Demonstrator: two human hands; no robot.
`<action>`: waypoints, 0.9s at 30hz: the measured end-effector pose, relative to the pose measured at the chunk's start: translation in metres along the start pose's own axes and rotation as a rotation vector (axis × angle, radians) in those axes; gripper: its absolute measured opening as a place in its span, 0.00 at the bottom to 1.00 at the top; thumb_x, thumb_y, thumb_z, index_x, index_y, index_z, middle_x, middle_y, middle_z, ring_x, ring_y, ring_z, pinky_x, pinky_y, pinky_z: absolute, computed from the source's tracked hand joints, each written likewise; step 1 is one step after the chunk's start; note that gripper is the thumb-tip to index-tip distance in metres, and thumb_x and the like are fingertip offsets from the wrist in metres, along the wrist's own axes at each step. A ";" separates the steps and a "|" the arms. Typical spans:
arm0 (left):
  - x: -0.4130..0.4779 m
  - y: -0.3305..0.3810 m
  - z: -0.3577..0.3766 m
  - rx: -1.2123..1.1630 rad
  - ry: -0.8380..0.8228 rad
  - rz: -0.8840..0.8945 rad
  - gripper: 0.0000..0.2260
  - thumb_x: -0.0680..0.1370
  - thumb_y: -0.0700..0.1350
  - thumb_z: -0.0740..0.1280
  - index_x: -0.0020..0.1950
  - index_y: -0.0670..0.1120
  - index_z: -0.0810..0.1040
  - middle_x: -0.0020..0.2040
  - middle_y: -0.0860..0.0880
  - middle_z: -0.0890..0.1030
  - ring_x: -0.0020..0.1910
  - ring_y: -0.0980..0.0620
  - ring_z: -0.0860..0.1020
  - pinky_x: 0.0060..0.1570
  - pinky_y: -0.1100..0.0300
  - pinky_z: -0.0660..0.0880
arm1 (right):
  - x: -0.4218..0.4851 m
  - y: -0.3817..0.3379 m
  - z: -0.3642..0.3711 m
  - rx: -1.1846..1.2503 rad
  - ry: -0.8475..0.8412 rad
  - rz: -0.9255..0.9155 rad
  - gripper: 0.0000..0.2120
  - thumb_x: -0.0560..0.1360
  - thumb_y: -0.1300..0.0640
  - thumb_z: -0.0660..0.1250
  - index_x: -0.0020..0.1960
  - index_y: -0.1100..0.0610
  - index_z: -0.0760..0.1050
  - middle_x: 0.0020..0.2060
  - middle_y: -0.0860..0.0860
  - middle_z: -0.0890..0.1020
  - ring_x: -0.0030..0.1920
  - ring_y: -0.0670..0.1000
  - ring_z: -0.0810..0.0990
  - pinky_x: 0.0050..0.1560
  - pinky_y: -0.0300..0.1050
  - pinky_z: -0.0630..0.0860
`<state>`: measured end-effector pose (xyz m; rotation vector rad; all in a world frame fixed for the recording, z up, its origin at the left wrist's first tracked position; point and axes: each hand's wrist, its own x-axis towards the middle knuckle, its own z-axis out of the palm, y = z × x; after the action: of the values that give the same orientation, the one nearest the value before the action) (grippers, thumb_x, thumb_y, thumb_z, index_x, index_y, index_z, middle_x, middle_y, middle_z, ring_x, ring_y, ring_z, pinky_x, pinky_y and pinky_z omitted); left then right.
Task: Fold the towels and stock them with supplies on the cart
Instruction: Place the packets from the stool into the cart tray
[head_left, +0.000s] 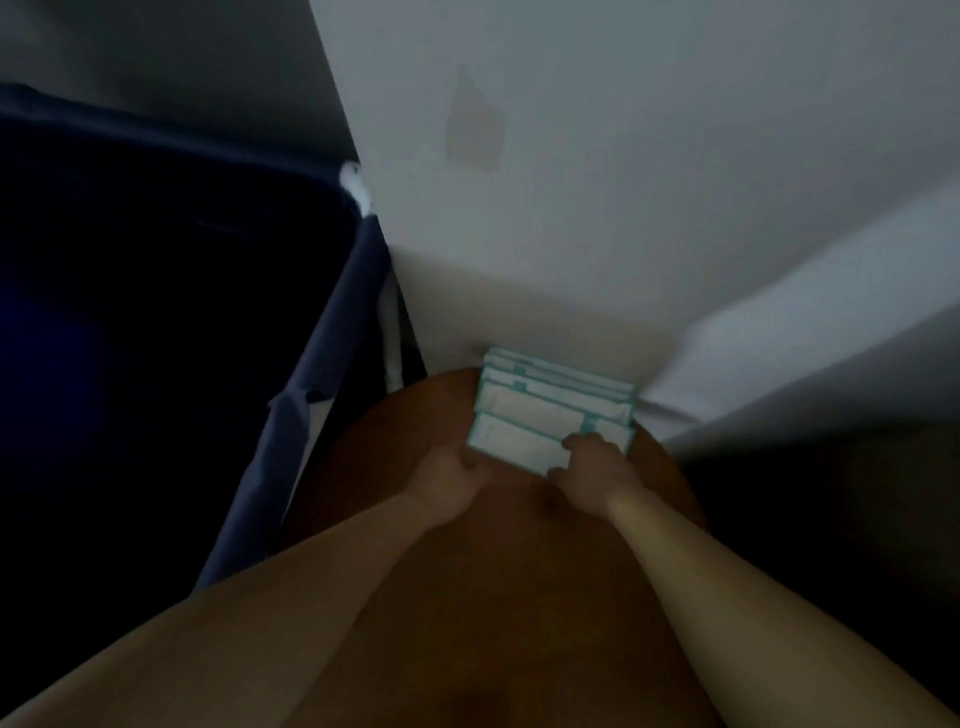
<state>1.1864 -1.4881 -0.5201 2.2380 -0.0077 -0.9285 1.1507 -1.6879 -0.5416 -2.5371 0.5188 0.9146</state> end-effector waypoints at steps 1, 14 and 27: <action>0.008 -0.005 0.007 -0.015 0.002 -0.008 0.11 0.80 0.43 0.67 0.60 0.41 0.81 0.58 0.43 0.82 0.57 0.47 0.79 0.49 0.64 0.72 | 0.006 0.002 0.010 -0.009 0.030 -0.012 0.25 0.79 0.48 0.64 0.73 0.57 0.68 0.68 0.60 0.71 0.67 0.62 0.71 0.66 0.54 0.72; 0.046 -0.034 0.045 -0.039 0.149 0.018 0.16 0.77 0.44 0.70 0.64 0.41 0.77 0.62 0.42 0.78 0.61 0.46 0.75 0.60 0.61 0.70 | 0.037 0.020 0.053 -0.261 0.244 -0.094 0.27 0.76 0.45 0.68 0.71 0.52 0.66 0.62 0.55 0.74 0.59 0.58 0.78 0.57 0.52 0.73; 0.040 -0.040 0.036 1.080 0.007 0.420 0.24 0.84 0.46 0.51 0.80 0.49 0.54 0.76 0.47 0.65 0.72 0.48 0.65 0.73 0.54 0.54 | 0.043 0.020 0.017 0.328 -0.026 -0.272 0.07 0.75 0.46 0.72 0.44 0.50 0.83 0.41 0.47 0.84 0.44 0.47 0.82 0.47 0.43 0.76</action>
<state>1.1835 -1.4902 -0.5873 2.9842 -1.1756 -0.7460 1.1639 -1.7054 -0.5871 -2.2260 0.2781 0.6981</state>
